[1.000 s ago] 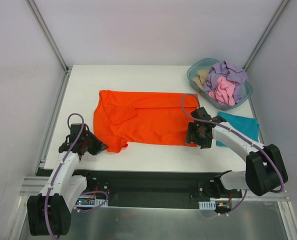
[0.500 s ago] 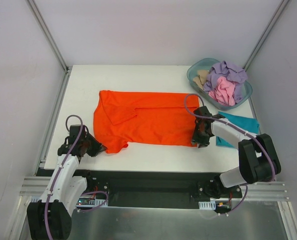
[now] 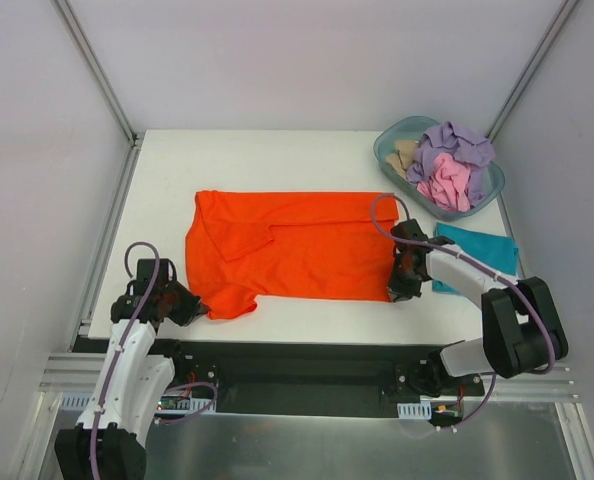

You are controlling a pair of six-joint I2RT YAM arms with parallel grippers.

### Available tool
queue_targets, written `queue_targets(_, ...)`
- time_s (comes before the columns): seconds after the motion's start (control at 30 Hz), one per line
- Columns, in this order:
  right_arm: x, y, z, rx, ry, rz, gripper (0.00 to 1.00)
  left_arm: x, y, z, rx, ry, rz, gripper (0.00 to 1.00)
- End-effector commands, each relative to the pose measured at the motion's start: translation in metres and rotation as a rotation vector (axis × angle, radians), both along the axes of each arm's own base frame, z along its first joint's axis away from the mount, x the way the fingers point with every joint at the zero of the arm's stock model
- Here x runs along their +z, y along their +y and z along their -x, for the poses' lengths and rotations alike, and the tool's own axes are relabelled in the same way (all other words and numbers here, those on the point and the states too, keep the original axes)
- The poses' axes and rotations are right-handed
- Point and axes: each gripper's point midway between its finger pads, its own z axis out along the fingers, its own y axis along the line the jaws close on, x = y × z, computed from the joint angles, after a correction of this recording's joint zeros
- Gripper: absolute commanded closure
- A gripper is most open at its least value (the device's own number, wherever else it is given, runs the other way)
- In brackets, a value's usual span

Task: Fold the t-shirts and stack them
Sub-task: Grap the side of the flattened tshirt closest away from the robot with both arms, then fold the other side of the tshirt into a rectangle

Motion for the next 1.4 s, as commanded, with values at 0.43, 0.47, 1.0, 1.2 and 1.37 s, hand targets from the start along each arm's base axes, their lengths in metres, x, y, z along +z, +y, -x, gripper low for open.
queue_targets(0.43, 0.044, 0.002, 0.011, 0.147, 0.02, -0.026, 0.97, 0.06, -0.01, -0.018, 0.004, -0.154, 0.068, 1.0)
queue_targets(0.47, 0.048, 0.003, 0.009, 0.157, 0.018, -0.025, 0.98, 0.066, -0.016, -0.023, -0.015, -0.175, 0.103, 1.0)
queue_targets(1.0, 0.095, -0.005, -0.061, 0.105, -0.108, 0.033, 0.99, 0.127, -0.009, -0.115, -0.067, -0.358, 0.048, 1.0)
queue_targets(1.2, 0.102, -0.012, -0.081, 0.082, -0.116, 0.069, 0.99, 0.131, -0.004, -0.145, -0.077, -0.356, 0.016, 1.0)
queue_targets(1.37, 0.105, -0.016, -0.097, 0.052, -0.125, 0.078, 0.99, 0.127, -0.005, -0.171, -0.094, -0.337, 0.026, 1.0)
